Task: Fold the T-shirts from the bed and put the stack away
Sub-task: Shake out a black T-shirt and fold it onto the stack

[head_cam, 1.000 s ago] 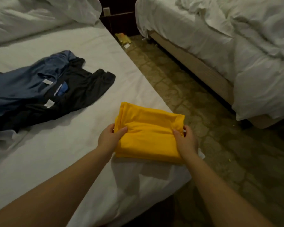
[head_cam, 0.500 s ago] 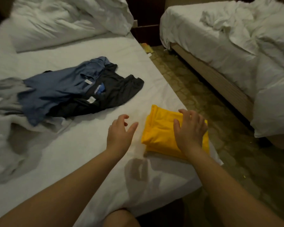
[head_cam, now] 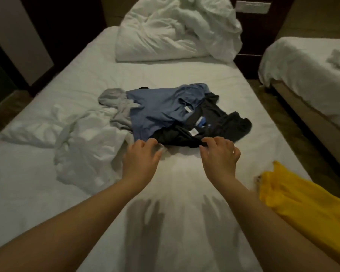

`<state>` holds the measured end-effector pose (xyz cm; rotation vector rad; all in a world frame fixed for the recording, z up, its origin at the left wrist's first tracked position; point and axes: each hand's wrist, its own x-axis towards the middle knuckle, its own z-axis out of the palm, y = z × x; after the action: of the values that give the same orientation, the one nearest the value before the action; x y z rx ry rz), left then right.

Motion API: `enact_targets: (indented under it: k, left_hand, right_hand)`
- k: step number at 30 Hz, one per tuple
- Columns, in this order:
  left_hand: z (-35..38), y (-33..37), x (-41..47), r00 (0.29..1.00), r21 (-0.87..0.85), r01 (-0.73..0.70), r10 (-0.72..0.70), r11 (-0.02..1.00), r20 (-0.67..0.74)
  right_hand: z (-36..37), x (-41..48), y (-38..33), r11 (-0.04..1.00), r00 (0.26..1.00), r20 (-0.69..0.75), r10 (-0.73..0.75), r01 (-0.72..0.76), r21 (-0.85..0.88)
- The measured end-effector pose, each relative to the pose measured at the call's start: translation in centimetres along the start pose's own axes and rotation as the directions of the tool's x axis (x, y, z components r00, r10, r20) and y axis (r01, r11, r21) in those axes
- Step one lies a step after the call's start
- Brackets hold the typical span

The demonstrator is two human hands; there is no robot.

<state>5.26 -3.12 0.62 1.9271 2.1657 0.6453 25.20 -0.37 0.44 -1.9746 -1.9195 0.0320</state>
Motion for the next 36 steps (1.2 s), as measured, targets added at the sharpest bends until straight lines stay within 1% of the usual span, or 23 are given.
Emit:
enact_targets:
  k: [3, 7, 10, 12, 14, 16, 19, 21, 23, 24, 26, 27, 29, 31, 32, 34, 36]
  left_hand:
    - [0.3, -3.3, 1.6, 0.999, 0.069, 0.042, -0.042, 0.997, 0.005]
    - [2.7, -6.1, 3.4, 0.994, -0.022, 0.074, -0.072, 0.997, 0.078]
    - [5.1, -6.7, 3.6, 0.992, -0.05, 0.053, -0.047, 0.997, 0.117]
    - [6.4, -6.6, 3.3, 0.987, -0.109, 0.086, -0.07, 0.99, 0.143]
    - [7.6, -6.3, 2.7, 0.982, -0.147, 0.109, -0.084, 0.983, 0.167]
    - [8.2, -5.9, 2.2, 0.985, -0.185, 0.092, -0.062, 0.978, 0.159]
    - [8.4, -5.0, 1.2, 0.986, -0.202, 0.081, -0.049, 0.976, 0.158]
    - [8.0, -4.2, 0.2, 0.986, -0.293, 0.075, -0.027, 0.953, 0.163]
    - [7.2, -2.9, -1.2, 0.979, -0.407, 0.096, -0.012, 0.908, 0.205]
    - [6.8, -2.2, -2.0, 0.968, -0.443, 0.127, -0.014, 0.888, 0.25]
    - [5.8, -0.7, -3.8, 0.934, -0.515, 0.234, -0.045, 0.825, 0.353]
    - [5.3, -0.1, -4.8, 0.918, -0.555, 0.295, -0.068, 0.778, 0.392]
    - [4.4, 0.7, -6.6, 0.889, -0.623, 0.395, -0.108, 0.676, 0.446]
    - [3.7, 1.1, -8.4, 0.864, -0.656, 0.47, -0.157, 0.591, 0.478]
    - [3.4, 1.1, -9.2, 0.854, -0.659, 0.496, -0.18, 0.565, 0.488]
    - [2.7, 1.5, -10.9, 0.838, -0.673, 0.529, -0.191, 0.517, 0.511]
    - [1.6, 2.3, -12.6, 0.81, -0.699, 0.577, -0.186, 0.422, 0.556]
  right_hand:
    - [3.1, 2.6, -1.7, 0.998, 0.996, 0.083, -0.028, 0.033, -0.057]
    - [7.0, 5.6, -1.8, 0.993, 0.989, 0.145, -0.028, 0.044, -0.108]
    - [9.0, 7.3, -0.9, 0.993, 0.98, 0.185, 0.079, -0.061, -0.104]
    - [10.1, 7.7, -0.4, 0.991, 0.966, 0.22, 0.133, -0.122, -0.063]
    - [10.8, 7.5, 0.0, 0.992, 0.971, 0.208, 0.118, -0.108, -0.061]
    - [10.9, 6.8, 0.3, 0.995, 0.982, 0.164, 0.092, -0.087, -0.039]
    - [10.6, 4.3, 0.6, 0.996, 0.985, 0.153, 0.083, -0.085, 0.009]
    - [10.2, 1.3, -0.1, 0.996, 0.988, 0.134, 0.078, -0.084, 0.036]
    - [10.0, -2.4, -1.0, 0.994, 0.996, 0.068, 0.062, -0.068, 0.081]
    - [9.8, -4.3, -1.4, 0.991, 0.996, 0.062, 0.06, -0.067, 0.116]
    - [9.1, -8.0, -2.4, 0.976, 0.992, 0.111, 0.062, -0.084, 0.203]
    - [8.6, -9.7, -2.7, 0.962, 0.989, 0.136, 0.059, -0.093, 0.257]
    - [6.9, -12.8, -3.2, 0.924, 0.988, 0.142, 0.067, -0.115, 0.365]
    - [5.0, -15.1, -3.6, 0.877, 0.987, 0.142, 0.08, -0.137, 0.46]
    - [4.0, -16.1, -3.7, 0.852, 0.984, 0.156, 0.086, -0.154, 0.501]
    - [2.4, -17.6, -3.4, 0.81, 0.982, 0.169, 0.082, -0.165, 0.564]
    - [0.9, -19.0, -2.8, 0.792, 0.986, 0.157, 0.059, -0.142, 0.594]
